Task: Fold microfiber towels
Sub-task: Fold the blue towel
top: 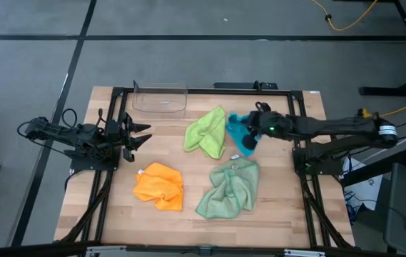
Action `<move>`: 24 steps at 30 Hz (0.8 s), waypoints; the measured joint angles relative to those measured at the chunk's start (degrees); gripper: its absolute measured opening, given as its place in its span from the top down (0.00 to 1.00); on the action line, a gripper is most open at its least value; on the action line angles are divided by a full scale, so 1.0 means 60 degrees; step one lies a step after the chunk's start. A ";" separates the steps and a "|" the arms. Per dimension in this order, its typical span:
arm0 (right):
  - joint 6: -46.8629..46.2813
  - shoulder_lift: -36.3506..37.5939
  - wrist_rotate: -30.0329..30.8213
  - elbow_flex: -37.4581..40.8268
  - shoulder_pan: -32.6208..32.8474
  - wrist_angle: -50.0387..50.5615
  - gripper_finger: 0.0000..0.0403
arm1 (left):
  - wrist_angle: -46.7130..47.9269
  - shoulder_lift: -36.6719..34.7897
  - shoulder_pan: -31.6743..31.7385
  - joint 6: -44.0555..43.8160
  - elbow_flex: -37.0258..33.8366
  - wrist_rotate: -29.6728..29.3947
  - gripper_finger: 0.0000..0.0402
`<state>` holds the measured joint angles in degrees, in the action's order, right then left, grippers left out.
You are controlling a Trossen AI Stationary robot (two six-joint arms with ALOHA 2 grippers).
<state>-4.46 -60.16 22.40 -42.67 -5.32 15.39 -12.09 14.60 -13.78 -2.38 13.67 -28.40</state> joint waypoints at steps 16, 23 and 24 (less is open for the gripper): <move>0.1398 0.1418 -0.0328 -0.0056 0.1025 -0.1959 0.99 | 0.0002 -0.0002 0.0000 -0.0002 0.0000 0.0003 0.57; 0.2066 0.1635 -0.2246 -0.0055 0.1089 -0.3627 0.99 | 0.0002 0.0000 0.0000 0.0000 0.0000 0.0002 0.57; 0.2072 0.1644 -0.2480 -0.0055 0.1089 -0.3795 0.99 | 0.0002 -0.0002 0.0000 0.0011 0.0000 0.0000 0.57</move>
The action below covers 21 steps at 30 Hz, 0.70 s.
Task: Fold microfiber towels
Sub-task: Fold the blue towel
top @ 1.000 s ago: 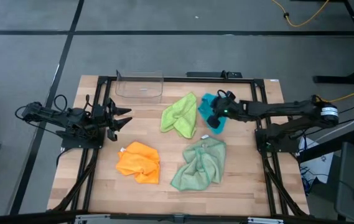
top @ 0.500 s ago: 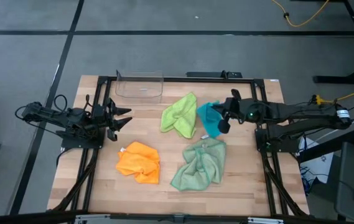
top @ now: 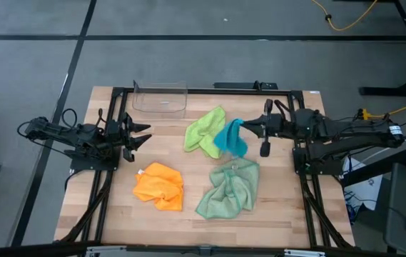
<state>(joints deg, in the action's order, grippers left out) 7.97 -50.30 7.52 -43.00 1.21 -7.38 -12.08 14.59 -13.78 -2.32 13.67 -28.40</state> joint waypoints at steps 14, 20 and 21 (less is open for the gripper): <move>0.1381 0.0021 -0.1609 0.0000 -0.0047 -0.1861 0.99 | -0.0011 0.0003 0.0000 0.3409 0.0000 -0.0003 0.57; 0.2613 -0.0298 -0.1385 0.0000 -0.0047 -0.1929 0.99 | -0.0204 0.0004 0.0002 0.2680 0.0000 0.0271 0.57; 0.2867 -0.0388 -0.1190 0.0000 -0.0047 -0.2030 0.99 | -0.0263 0.0004 0.0000 0.2507 0.0000 0.0323 0.57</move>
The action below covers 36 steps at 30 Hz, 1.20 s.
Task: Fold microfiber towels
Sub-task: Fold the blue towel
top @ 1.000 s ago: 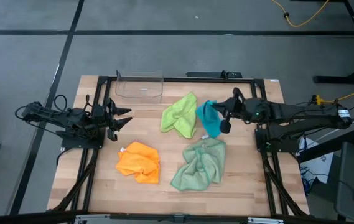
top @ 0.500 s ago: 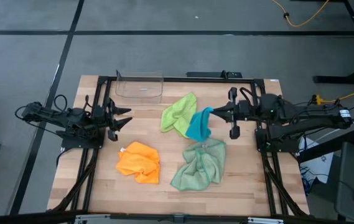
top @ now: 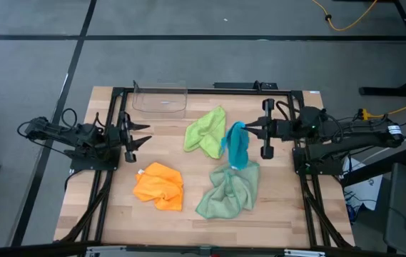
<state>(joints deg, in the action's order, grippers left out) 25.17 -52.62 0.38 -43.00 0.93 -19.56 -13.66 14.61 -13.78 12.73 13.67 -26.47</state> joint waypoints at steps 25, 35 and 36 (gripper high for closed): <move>-0.1958 -0.1805 0.0502 0.0007 -0.1541 -0.1259 0.99 | -0.0323 0.0234 0.0000 -0.2069 0.0000 0.0180 0.57; -0.2397 -0.1846 0.0244 0.0007 -0.1545 -0.0825 0.99 | -0.0900 0.0803 0.0000 -0.2506 0.0000 0.0176 0.57; -0.2458 -0.1846 0.0229 0.0007 -0.1545 -0.0824 0.99 | -0.0907 0.0890 0.0000 -0.2538 0.0000 0.0176 0.57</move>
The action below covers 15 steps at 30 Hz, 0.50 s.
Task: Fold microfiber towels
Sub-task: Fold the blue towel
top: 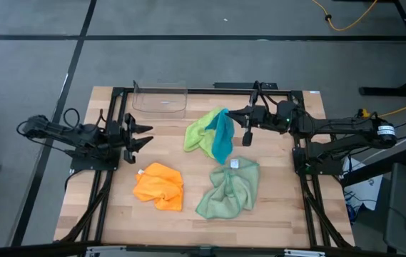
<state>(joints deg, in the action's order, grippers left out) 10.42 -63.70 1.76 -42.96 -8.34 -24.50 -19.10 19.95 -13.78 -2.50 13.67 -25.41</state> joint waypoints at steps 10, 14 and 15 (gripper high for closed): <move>-0.0209 0.0000 -0.0641 0.0000 0.0007 -0.0038 0.99 | -0.0746 0.0447 0.0000 0.0236 0.0000 0.0001 0.57; -0.0189 0.0000 -0.0641 0.0000 0.0007 -0.0257 0.99 | -0.0890 0.0560 0.0064 0.1783 0.0000 -0.0168 0.57; -0.0187 0.0000 -0.0641 0.0000 0.0007 -0.0294 0.99 | -0.1193 0.0574 0.0119 0.2074 0.0000 -0.0295 0.57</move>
<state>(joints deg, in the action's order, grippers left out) 9.30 -63.70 -2.09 -42.96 -8.29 -26.27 -26.26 23.40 -13.07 9.94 13.67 -27.18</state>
